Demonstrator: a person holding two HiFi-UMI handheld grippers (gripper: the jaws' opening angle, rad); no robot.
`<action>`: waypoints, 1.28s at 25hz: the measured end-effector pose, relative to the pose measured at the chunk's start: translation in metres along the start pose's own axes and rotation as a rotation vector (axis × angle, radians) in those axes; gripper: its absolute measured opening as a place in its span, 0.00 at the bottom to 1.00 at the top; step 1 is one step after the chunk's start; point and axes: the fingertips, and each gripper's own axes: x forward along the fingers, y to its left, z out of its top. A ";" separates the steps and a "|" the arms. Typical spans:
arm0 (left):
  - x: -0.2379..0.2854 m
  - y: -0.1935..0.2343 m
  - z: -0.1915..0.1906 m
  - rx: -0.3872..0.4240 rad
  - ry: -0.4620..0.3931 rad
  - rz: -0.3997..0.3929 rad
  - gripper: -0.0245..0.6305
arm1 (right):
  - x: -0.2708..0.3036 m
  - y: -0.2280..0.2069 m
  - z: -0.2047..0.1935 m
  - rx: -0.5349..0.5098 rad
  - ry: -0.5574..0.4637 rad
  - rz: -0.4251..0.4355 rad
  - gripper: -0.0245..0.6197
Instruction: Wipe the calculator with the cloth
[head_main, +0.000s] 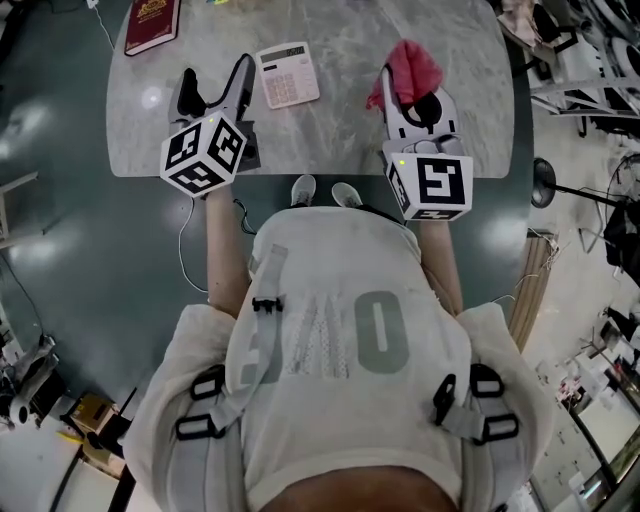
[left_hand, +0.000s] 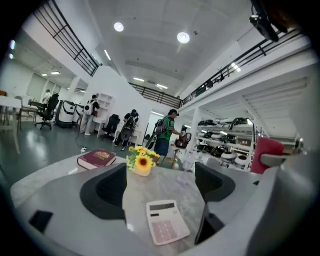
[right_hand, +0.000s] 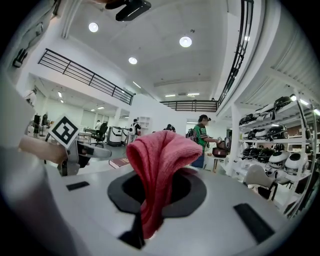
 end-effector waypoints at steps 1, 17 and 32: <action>0.005 0.007 -0.014 0.015 0.042 0.013 0.67 | 0.001 0.001 -0.002 -0.002 0.006 0.002 0.13; 0.034 0.065 -0.191 0.172 0.544 0.071 0.67 | -0.006 0.019 -0.028 -0.060 0.106 0.025 0.13; 0.037 0.074 -0.239 0.068 0.722 0.080 0.68 | -0.015 0.006 -0.038 -0.100 0.135 -0.014 0.13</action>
